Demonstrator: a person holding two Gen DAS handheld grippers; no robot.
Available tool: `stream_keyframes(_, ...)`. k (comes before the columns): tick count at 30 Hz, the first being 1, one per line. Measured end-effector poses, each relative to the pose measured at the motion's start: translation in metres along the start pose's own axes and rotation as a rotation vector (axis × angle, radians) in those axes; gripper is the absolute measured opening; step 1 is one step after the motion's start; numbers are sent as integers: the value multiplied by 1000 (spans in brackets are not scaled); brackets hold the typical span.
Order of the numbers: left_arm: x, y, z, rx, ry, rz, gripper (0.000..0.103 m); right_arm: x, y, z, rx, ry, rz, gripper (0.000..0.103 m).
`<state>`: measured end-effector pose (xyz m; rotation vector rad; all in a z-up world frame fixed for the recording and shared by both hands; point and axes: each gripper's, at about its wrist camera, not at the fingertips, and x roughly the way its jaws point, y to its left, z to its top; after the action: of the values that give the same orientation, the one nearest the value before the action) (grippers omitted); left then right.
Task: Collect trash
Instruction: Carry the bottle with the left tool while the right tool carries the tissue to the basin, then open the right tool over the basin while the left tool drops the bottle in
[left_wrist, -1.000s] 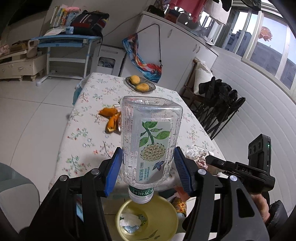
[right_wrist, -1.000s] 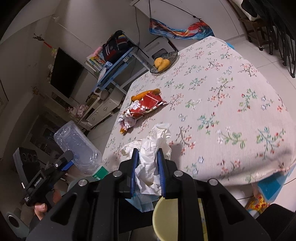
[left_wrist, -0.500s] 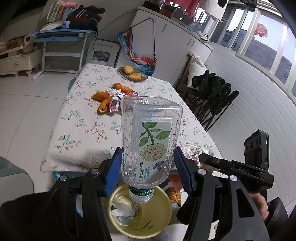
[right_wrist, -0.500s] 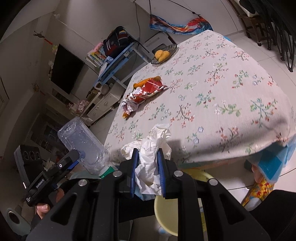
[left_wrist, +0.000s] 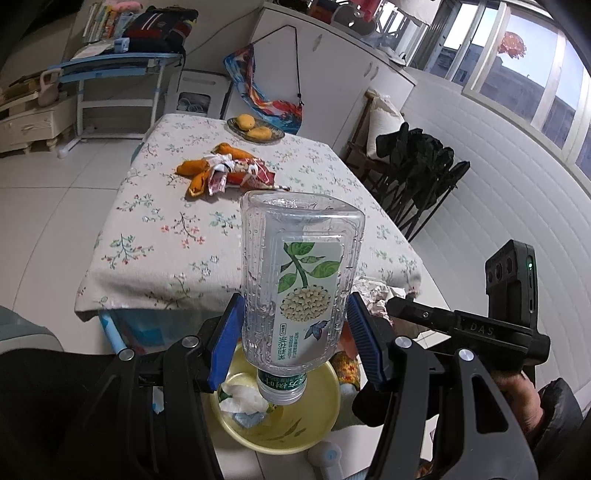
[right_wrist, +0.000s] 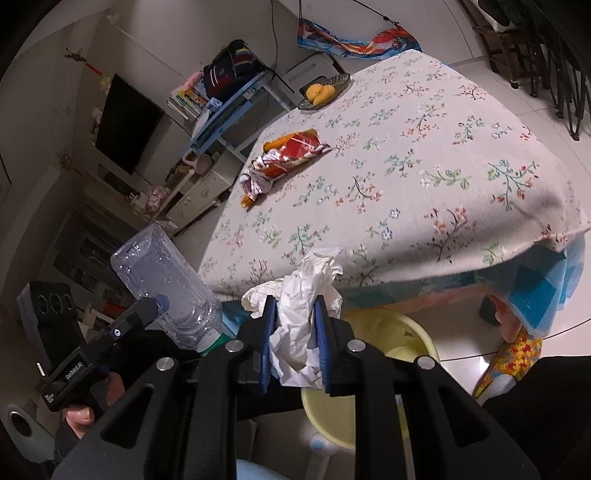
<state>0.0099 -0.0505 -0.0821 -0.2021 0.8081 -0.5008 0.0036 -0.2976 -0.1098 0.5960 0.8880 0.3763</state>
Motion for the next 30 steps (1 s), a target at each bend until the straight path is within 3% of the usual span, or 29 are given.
stream_keyframes(11, 7, -5, -19, 19, 60, 1, 55, 10, 3, -13, -49, 57, -70, 21)
stream_keyframes(22, 16, -15, -35, 63, 114, 1, 55, 34, 4, -39, -106, 204, -163, 23)
stream_keyframes(27, 21, -16, -39, 79, 135, 12, 55, 41, 2, -45, -107, 253, -196, 38)
stream_keyframes(30, 23, -17, -41, 88, 144, 13, 55, 37, 1, -43, -101, 234, -201, 45)
